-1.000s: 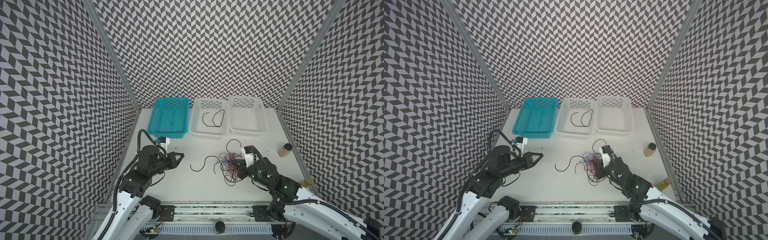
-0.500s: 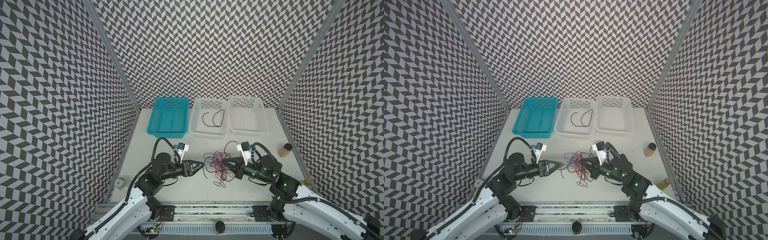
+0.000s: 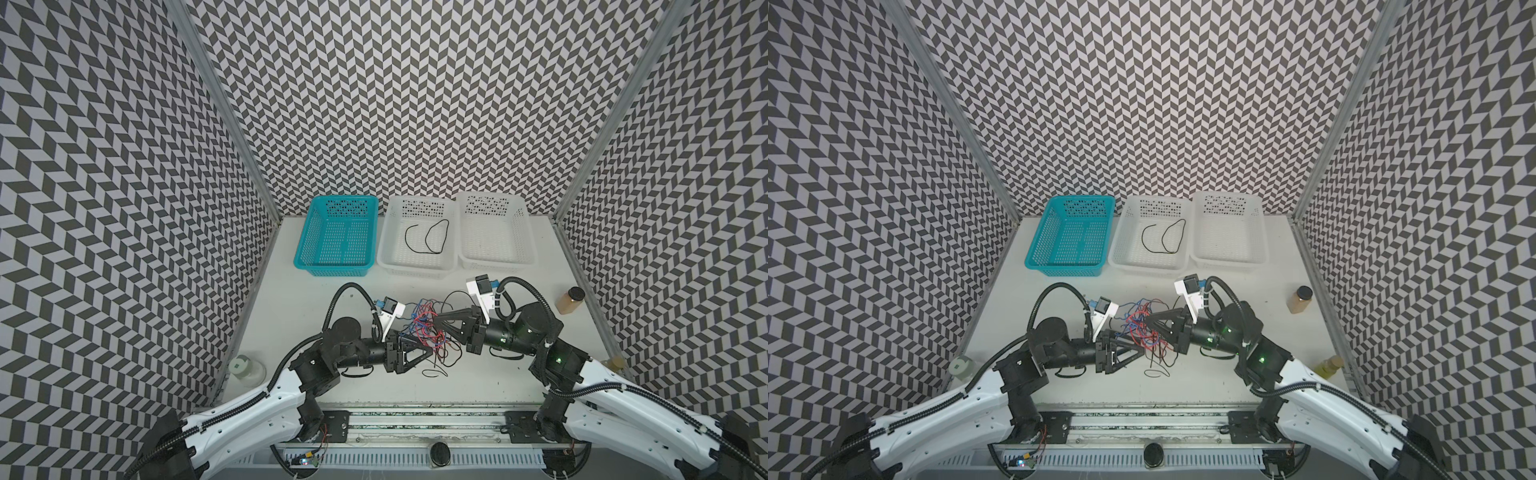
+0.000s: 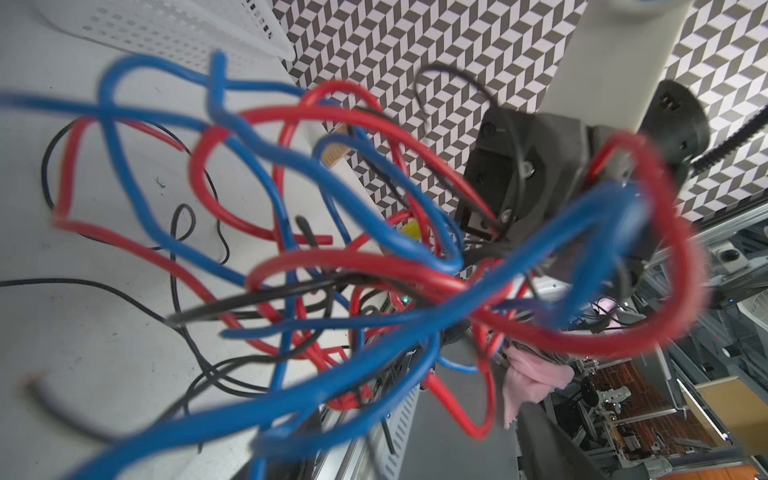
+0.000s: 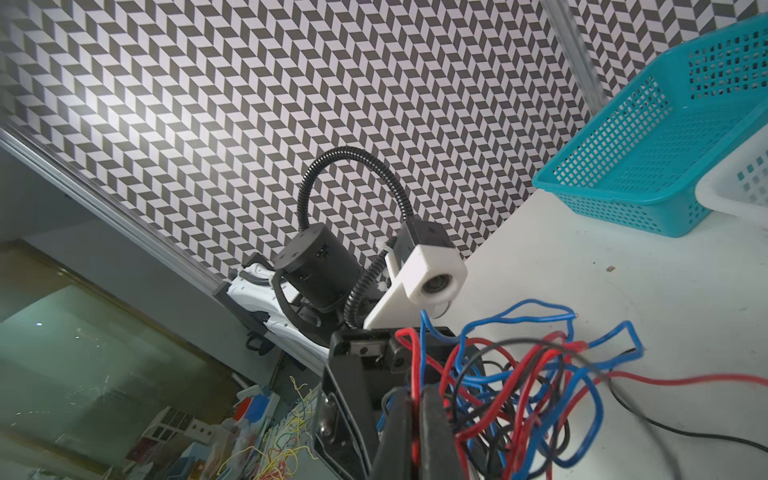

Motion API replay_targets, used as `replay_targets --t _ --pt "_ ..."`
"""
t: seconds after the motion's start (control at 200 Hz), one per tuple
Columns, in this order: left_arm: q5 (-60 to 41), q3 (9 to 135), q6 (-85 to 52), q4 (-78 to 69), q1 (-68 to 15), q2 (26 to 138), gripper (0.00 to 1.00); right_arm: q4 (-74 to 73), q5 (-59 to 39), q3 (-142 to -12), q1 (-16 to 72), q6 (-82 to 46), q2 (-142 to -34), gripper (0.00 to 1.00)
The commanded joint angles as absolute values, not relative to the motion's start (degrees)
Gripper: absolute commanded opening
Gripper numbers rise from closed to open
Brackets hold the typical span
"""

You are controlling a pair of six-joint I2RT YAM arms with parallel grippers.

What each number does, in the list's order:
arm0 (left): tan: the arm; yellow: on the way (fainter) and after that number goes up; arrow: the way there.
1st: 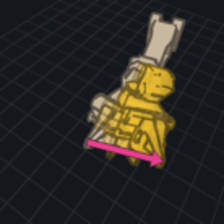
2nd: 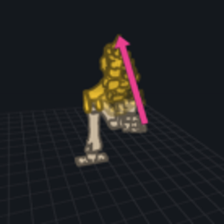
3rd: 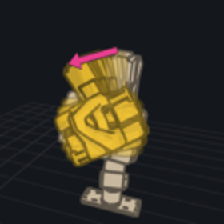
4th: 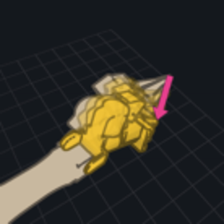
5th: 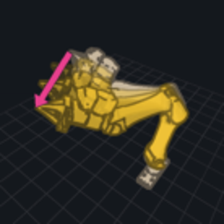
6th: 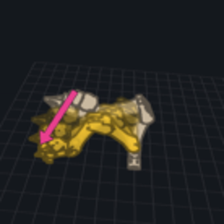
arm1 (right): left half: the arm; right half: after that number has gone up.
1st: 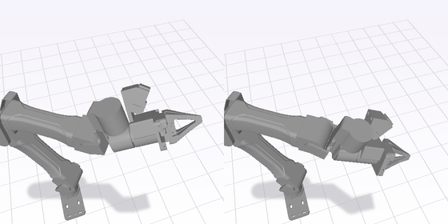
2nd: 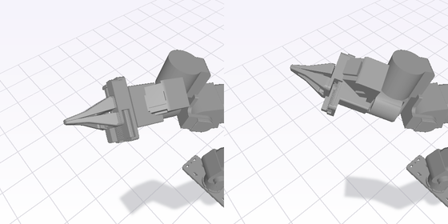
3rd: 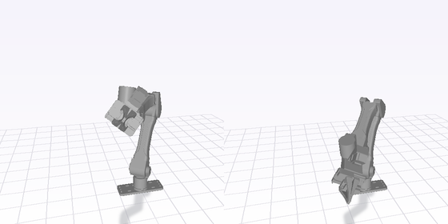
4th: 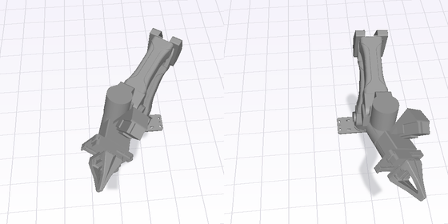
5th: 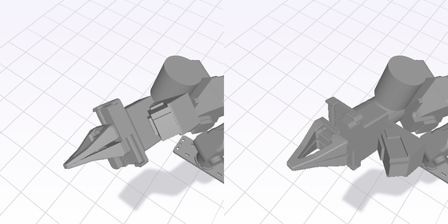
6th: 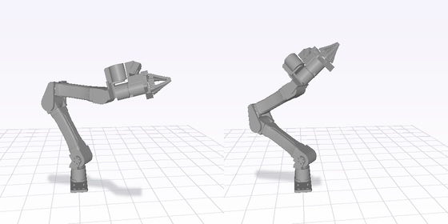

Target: Untangle the cables

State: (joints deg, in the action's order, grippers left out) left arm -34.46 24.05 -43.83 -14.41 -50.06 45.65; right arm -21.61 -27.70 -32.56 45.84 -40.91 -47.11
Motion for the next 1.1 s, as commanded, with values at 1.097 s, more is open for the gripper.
replay_targets --t 1.097 --pt "-16.06 26.44 -39.82 -13.26 -52.21 49.60 0.49 -30.73 -33.33 -34.85 45.88 -48.79 -48.61 0.00"
